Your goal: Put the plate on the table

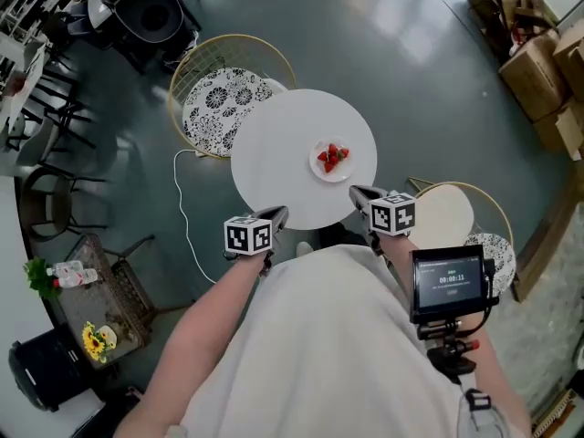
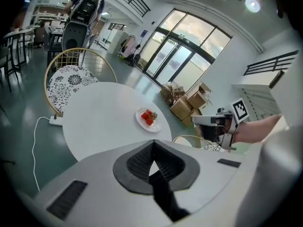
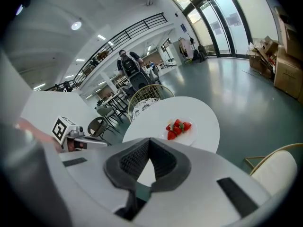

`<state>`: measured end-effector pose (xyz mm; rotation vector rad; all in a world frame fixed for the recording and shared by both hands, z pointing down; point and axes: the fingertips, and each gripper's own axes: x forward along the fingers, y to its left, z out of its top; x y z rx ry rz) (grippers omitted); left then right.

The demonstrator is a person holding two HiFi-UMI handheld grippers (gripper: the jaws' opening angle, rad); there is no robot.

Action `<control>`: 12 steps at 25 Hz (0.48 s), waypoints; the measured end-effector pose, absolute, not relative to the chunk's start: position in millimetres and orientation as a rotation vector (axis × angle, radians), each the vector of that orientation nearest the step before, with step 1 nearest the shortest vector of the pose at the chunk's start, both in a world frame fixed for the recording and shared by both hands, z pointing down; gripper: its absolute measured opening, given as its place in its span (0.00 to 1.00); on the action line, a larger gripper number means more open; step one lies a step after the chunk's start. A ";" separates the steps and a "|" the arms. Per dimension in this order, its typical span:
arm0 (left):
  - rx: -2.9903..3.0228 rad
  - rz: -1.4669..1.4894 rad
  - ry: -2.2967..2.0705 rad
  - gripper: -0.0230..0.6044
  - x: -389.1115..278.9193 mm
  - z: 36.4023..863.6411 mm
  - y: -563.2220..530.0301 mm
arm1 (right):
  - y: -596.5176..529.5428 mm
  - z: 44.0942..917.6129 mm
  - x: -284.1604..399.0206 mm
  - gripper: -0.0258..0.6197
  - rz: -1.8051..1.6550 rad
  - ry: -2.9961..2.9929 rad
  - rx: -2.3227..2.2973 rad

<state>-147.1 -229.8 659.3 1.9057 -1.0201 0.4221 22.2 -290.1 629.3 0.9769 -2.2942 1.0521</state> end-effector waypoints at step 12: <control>2.016 0.338 -1.007 0.04 -140.7 642.0 -217.6 | -257.3 628.9 29.5 0.04 1.064 -2.322 1.017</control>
